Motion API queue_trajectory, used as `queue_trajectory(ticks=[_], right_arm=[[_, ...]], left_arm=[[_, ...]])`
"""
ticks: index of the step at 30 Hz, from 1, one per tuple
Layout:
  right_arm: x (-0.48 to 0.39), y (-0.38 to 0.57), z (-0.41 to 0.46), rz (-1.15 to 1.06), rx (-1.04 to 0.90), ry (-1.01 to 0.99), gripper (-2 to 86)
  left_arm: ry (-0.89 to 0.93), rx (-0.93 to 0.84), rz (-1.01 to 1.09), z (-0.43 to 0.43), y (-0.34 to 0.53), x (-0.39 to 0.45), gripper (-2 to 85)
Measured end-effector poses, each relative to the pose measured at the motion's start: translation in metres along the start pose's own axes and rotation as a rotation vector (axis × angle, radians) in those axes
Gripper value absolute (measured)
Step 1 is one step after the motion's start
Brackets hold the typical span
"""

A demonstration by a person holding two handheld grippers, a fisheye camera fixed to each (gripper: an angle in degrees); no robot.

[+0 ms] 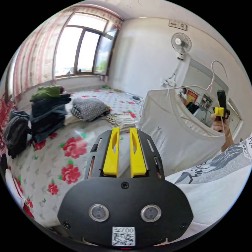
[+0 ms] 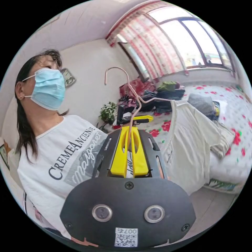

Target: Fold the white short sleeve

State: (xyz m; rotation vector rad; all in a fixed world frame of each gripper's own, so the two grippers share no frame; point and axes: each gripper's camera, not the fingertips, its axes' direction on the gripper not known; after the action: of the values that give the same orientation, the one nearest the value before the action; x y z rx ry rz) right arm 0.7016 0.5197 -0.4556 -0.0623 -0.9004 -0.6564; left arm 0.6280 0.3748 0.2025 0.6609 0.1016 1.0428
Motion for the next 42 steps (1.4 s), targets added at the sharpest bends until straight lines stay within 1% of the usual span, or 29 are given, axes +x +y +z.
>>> queue_trajectory(ticks=[3,5,8,11,12,13,14,16,17,20,22,24,25,26,27,28,29,31,33,35,38,40,41,42], right_arm=[[-0.016,-0.06,0.018,-0.133,-0.088,-0.042,0.0],[-0.026,-0.088,0.025,-0.208,-0.103,-0.091,0.0],[-0.038,-0.126,0.035,-0.308,-0.101,-0.169,-0.1],[-0.039,-0.152,0.05,-0.386,-0.119,-0.156,-0.2],[-0.033,-0.16,0.059,-0.401,-0.135,-0.146,-0.2],[-0.029,-0.163,0.065,-0.399,-0.14,-0.14,-0.2],[-0.018,-0.169,0.077,-0.384,-0.15,-0.138,-0.2],[0.003,-0.176,0.097,-0.344,-0.175,-0.079,-0.2],[0.019,-0.177,0.11,-0.319,-0.193,-0.024,-0.2],[0.058,-0.173,0.156,-0.241,-0.29,0.081,-0.1],[0.076,-0.167,0.187,-0.225,-0.358,0.075,0.0],[0.092,-0.157,0.223,-0.259,-0.411,0.112,0.0],[0.096,-0.155,0.23,-0.272,-0.41,0.129,0.0],[0.104,-0.152,0.239,-0.29,-0.409,0.147,-0.1],[0.117,-0.151,0.244,-0.287,-0.41,0.152,-0.1],[0.124,-0.151,0.244,-0.28,-0.405,0.146,-0.1],[0.139,-0.153,0.242,-0.267,-0.382,0.11,-0.2],[0.165,-0.157,0.234,-0.231,-0.341,0.056,-0.2],[0.198,-0.162,0.228,-0.195,-0.311,0.024,-0.2],[0.221,-0.167,0.226,-0.172,-0.305,0.023,-0.2],[0.263,-0.171,0.219,-0.102,-0.278,0.005,-0.2],[0.29,-0.171,0.211,-0.038,-0.235,-0.001,-0.3],[0.316,-0.169,0.196,0.065,-0.143,-0.001,-0.3],[0.348,-0.165,0.175,0.172,-0.021,-0.056,-0.3]], left_arm=[[-0.097,0.082,-0.017,-0.052,0.001,-0.047,7.5],[-0.144,0.178,-0.017,-0.089,0.004,-0.075,8.0],[-0.163,0.29,0.0,-0.126,0.003,-0.1,9.1],[-0.15,0.377,0.03,-0.154,-0.002,-0.119,10.1],[-0.139,0.383,0.035,-0.158,-0.003,-0.123,10.1],[-0.087,0.375,0.058,-0.163,-0.006,-0.132,7.8],[-0.023,0.321,0.083,-0.164,-0.008,-0.141,3.2],[0.008,0.247,0.08,-0.163,-0.005,-0.154,0.6],[-0.035,0.218,0.041,-0.161,0.002,-0.163,0.0],[0.0,0.193,-0.085,-0.158,0.026,-0.189,-0.7],[0.013,0.187,-0.178,-0.154,0.041,-0.203,-0.8],[-0.047,0.142,-0.283,-0.15,0.054,-0.216,-0.9],[-0.11,0.123,-0.348,-0.151,0.062,-0.223,-0.9],[-0.175,0.125,-0.428,-0.156,0.071,-0.231,-0.9],[-0.205,0.135,-0.476,-0.161,0.076,-0.236,-1.0],[-0.231,0.174,-0.57,-0.173,0.085,-0.247,-1.0],[-0.227,0.226,-0.655,-0.184,0.094,-0.256,-1.0],[-0.234,0.272,-0.729,-0.194,0.102,-0.265,-1.0],[-0.293,0.274,-0.752,-0.195,0.099,-0.267,-1.0],[-0.399,0.284,-0.784,-0.192,0.091,-0.266,-1.0],[-0.477,0.313,-0.867,-0.187,0.083,-0.274,-1.0],[-0.525,0.299,-0.913,-0.182,0.076,-0.28,-1.0],[-0.591,0.287,-0.943,-0.181,0.074,-0.283,-1.0],[-0.615,0.287,-0.96,-0.181,0.073,-0.284,-1.0]])
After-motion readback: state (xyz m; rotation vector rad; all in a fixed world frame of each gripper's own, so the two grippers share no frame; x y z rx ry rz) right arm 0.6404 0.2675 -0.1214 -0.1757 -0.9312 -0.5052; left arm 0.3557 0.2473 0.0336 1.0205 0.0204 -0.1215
